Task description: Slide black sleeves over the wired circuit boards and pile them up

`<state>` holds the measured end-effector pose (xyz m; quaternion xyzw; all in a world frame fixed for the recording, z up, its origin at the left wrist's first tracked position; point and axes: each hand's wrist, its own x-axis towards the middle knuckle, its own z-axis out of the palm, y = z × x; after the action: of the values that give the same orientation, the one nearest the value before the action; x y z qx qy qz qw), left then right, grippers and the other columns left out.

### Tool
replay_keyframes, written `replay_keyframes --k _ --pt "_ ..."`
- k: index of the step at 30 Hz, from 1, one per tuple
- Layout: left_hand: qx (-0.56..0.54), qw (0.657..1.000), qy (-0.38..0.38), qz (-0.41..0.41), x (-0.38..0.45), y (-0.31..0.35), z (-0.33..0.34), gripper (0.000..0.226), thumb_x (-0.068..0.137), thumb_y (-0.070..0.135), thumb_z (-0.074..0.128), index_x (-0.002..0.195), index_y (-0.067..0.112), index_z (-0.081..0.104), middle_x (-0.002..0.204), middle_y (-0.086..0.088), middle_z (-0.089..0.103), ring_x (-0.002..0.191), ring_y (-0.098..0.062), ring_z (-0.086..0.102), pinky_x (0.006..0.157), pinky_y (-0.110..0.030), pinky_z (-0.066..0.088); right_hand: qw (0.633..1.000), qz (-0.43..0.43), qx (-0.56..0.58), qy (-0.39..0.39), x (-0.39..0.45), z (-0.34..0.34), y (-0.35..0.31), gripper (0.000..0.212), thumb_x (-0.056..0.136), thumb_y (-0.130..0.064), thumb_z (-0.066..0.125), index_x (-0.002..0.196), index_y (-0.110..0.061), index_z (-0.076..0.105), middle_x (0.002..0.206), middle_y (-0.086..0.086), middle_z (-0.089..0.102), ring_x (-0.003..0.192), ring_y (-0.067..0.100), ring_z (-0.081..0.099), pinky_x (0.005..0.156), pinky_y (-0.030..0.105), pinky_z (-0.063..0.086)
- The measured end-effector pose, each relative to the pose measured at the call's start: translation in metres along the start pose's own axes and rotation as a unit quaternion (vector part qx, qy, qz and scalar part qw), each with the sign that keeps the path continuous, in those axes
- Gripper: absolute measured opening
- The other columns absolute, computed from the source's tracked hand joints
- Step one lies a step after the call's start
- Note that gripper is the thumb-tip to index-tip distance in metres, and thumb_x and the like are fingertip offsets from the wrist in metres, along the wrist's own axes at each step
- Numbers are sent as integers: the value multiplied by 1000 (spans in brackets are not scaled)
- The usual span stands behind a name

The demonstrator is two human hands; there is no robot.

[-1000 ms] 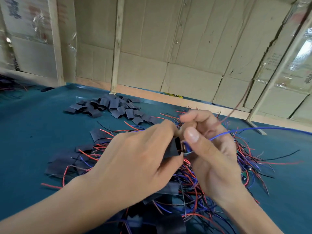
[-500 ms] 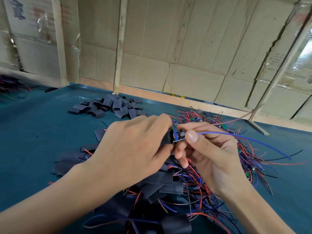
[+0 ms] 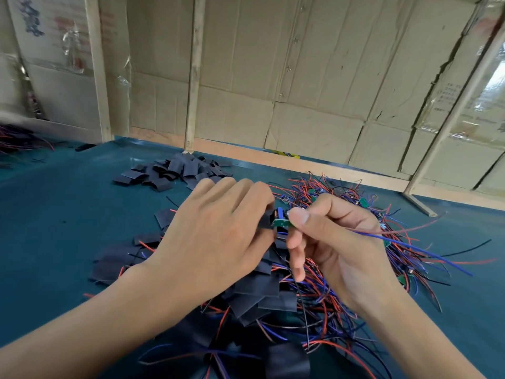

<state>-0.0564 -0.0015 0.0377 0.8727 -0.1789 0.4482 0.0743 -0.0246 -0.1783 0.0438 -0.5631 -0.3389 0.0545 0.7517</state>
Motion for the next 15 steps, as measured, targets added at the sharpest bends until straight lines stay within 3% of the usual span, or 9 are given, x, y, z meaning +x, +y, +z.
replay_keyframes --k 5,7,9,12,13,15 --pt "-76 996 -11 -43 -4 3 2 22 84 30 50 96 12 56 81 5 57 73 -17 46 68 -31 35 1000 2 -20 12 -1 1 -1 19 77 -12 78 65 -6 64 60 15 63 42 23 55 44 30 48" --pt "-89 994 -15 -60 -4 4 3 22 85 31 51 98 14 53 79 6 56 72 -16 48 67 -27 33 997 -10 -71 20 -3 1 -3 23 79 -12 75 70 4 61 59 15 63 45 23 58 45 28 51" --pt "-96 993 -15 -71 -5 5 5 20 84 27 57 98 13 52 76 6 54 69 -16 50 66 -23 29 987 -41 -155 21 -6 2 -6 33 83 -16 69 78 16 60 63 17 66 49 18 62 49 20 52" --pt "-86 994 -3 -73 -4 6 6 21 82 21 66 96 12 53 73 7 51 71 -12 41 64 -25 26 977 -59 -205 18 -10 5 -12 40 86 -22 65 83 19 63 71 16 69 52 7 64 53 10 48" --pt "-78 995 0 -70 -4 7 6 23 80 21 67 95 11 54 72 8 49 72 -13 38 64 -26 26 978 -54 -201 19 -9 5 -12 38 87 -20 66 82 18 63 69 17 69 51 7 64 53 11 49" --pt "-69 996 6 -63 -4 7 6 25 77 21 68 95 11 54 71 11 41 70 -13 30 63 -29 25 989 -30 -141 22 -7 2 -9 26 86 -9 71 78 13 60 61 21 65 48 21 61 55 25 52"
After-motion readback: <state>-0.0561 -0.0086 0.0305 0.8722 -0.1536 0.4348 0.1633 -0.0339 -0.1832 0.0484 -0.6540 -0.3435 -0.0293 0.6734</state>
